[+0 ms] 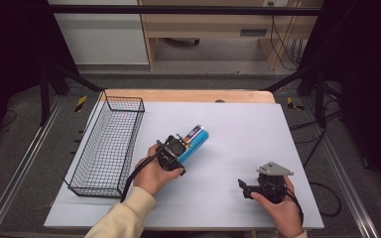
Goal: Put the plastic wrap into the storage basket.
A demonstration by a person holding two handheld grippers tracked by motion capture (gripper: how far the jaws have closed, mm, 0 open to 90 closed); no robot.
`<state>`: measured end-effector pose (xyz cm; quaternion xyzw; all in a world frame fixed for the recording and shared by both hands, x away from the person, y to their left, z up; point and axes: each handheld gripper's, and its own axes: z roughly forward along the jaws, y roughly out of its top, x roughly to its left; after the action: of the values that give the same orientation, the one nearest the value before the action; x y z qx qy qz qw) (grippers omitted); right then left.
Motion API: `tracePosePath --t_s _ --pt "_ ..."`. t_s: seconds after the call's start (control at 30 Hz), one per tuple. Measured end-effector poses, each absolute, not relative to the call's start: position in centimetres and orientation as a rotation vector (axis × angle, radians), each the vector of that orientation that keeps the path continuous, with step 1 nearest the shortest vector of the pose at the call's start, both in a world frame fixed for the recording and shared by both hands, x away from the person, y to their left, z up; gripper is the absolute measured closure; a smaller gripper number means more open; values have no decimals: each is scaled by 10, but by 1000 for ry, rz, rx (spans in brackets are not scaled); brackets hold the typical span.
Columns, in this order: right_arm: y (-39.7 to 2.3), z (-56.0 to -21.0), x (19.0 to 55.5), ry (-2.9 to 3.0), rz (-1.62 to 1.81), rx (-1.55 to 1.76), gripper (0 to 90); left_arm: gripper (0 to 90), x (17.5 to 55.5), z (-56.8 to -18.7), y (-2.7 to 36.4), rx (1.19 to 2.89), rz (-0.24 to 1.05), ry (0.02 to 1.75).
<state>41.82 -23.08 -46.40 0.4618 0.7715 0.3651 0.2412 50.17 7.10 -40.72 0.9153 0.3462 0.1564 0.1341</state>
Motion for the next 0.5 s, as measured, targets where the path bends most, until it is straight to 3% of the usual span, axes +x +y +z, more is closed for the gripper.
tracePosePath --t_s 0.5 --pt "-229 -465 418 2117 995 1274 98 317 490 -383 82 2552 462 981"
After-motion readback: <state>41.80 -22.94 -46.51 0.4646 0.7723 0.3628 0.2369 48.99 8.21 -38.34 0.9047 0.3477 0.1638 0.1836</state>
